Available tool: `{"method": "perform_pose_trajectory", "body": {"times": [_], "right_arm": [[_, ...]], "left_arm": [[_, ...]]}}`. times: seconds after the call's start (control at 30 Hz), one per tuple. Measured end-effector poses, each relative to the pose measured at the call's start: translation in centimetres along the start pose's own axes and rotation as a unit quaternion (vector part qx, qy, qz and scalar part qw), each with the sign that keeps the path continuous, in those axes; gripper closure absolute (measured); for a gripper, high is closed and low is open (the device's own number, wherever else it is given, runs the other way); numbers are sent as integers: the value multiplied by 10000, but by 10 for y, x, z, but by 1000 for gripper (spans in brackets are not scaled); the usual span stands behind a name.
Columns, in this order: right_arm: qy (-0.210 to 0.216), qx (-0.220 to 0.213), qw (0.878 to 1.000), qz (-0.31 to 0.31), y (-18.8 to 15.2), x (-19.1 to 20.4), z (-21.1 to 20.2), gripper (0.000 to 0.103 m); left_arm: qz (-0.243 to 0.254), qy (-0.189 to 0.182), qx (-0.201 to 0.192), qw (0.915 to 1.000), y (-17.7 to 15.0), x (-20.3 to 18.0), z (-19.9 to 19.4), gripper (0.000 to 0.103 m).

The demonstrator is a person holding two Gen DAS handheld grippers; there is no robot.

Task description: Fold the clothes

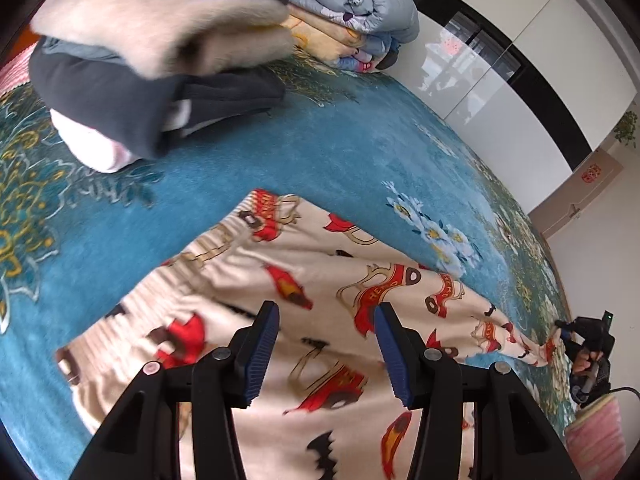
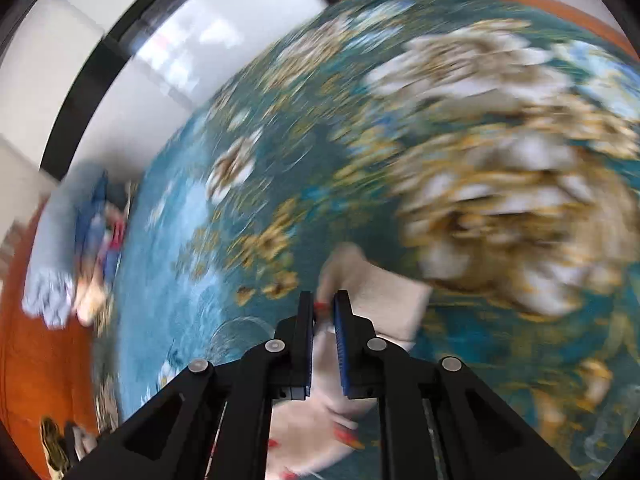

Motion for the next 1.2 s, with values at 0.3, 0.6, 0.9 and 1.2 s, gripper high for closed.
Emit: {"method": "perform_pose_trajectory", "body": {"times": [0.3,0.6,0.9,1.2], "right_arm": [[508,-404,9969,-439,2,-25,-29,64],[120,247,9994,194,-5,-78,8,62],[-456,206,9974,-520,-14,-35,35,82],[-52,-1394,9892,-452,7,-32,-71,103]], "left_arm": [[199,383,356,9984,27,-16,39,49],[-222,424,730,9962,50,-8,76,49],[45,642,767,9950,51,-13,78,49],[14,552,830,9950,53,-8,79,49]]}}
Point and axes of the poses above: each gripper's, at about its wrist camera, not at the fingertips, and z roughly the way its jaws point, x to its left, y to its top, the point moved 2 cm from there along z, roughly the way its jaws point, and after that the axes turned 5 degrees about y, right-handed, at the moved point
